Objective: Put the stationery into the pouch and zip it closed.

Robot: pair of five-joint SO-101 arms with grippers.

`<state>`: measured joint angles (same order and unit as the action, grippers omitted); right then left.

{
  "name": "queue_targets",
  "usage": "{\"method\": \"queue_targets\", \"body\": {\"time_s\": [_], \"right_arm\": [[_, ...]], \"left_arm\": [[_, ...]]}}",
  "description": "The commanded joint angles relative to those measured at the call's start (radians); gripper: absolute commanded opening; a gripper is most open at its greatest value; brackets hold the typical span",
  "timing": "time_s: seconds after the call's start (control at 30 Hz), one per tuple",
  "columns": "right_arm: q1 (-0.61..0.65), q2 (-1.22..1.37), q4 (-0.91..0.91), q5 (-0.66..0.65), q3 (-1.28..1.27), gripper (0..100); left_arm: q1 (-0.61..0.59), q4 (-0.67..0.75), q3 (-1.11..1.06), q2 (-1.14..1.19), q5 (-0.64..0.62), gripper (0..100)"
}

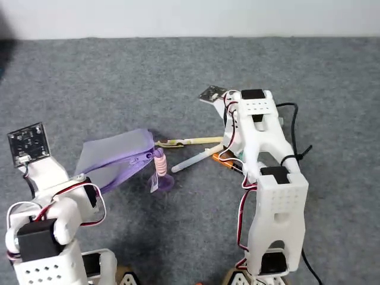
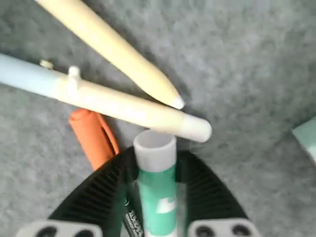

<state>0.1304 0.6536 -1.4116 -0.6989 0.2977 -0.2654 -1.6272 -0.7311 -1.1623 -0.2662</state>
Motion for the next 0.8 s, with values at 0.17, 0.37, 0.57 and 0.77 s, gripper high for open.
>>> {"method": "queue_targets", "body": {"time_s": [0.17,0.37,0.57,0.77], "right_arm": [[0.007,-0.189,-0.199,0.006,0.011,0.8],[0.015,-0.415,-0.334,0.152,0.011,0.8],[0.024,-0.631,-0.381,0.304,0.009,0.8],[0.170,-0.903,-0.383,0.508,-0.040,0.8]], "left_arm": [[-0.009,-0.006,0.002,-0.005,-0.015,2],[-0.009,-0.005,0.008,0.002,-0.015,1],[-0.008,-0.003,0.065,0.005,-0.097,1],[-0.005,-0.003,0.139,0.005,-0.109,1]]}}
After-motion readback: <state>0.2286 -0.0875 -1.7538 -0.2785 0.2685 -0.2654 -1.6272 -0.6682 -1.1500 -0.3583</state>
